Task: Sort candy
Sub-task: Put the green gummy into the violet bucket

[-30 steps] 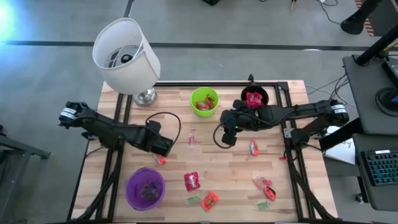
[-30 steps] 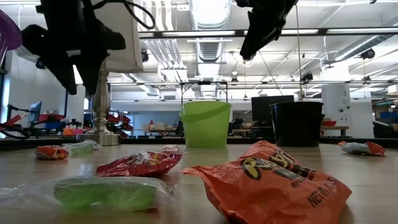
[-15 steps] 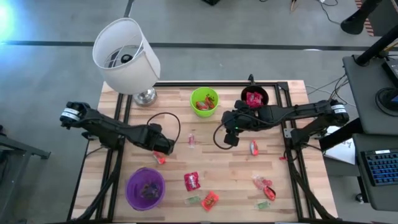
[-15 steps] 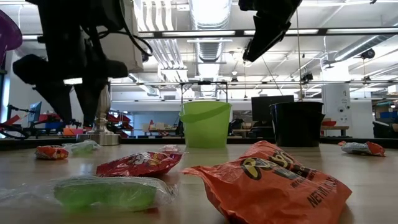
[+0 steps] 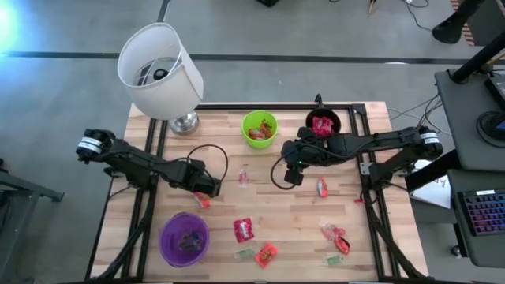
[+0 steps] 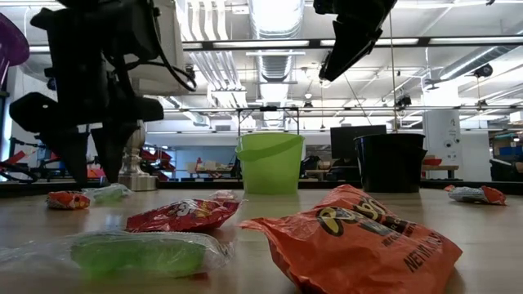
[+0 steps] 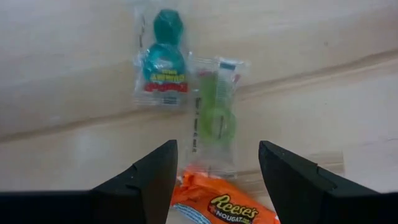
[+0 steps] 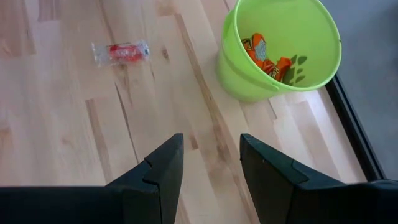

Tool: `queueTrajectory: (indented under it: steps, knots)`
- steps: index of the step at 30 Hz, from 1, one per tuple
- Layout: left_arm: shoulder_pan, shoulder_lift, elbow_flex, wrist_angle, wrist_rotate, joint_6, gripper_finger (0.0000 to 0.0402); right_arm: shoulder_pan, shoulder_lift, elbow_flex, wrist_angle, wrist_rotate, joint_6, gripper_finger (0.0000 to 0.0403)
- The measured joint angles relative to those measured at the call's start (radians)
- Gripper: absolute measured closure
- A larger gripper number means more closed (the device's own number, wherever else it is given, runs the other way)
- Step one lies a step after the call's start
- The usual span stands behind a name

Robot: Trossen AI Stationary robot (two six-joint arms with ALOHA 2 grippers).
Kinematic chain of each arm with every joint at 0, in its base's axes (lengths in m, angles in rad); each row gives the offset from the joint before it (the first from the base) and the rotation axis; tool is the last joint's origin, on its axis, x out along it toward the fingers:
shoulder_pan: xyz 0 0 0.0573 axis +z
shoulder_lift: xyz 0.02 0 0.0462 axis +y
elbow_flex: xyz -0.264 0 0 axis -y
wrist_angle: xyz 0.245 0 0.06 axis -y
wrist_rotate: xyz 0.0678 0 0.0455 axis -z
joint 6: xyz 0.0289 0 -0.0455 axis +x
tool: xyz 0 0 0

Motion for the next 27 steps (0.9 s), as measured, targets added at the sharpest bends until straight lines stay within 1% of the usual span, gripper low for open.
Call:
queueTrajectory:
  steps: [2,5,9,13,24,27]
  knots:
    - [0.001,0.000,-0.008,0.035,0.000,0.011,0.0193,0.000,0.000,0.000,0.000,0.000,0.000,0.0252]
    - [0.008,0.000,-0.025,0.046,0.000,0.016,0.0194,0.000,0.000,0.000,0.000,0.000,0.000,0.0252]
    - [0.020,0.000,-0.049,0.063,0.005,0.013,0.0207,0.000,0.000,0.000,0.000,0.000,0.000,0.0252]
    - [0.026,0.000,-0.073,0.117,0.001,0.012,0.0230,0.000,0.000,0.000,0.000,0.000,0.000,0.0252]
    - [0.032,0.000,-0.102,0.133,0.000,0.008,0.0294,0.000,0.000,0.000,0.000,0.000,0.000,0.0252]
    - [0.032,0.000,-0.102,0.136,0.000,0.009,0.0316,0.000,0.000,0.000,0.000,0.000,0.000,0.0252]
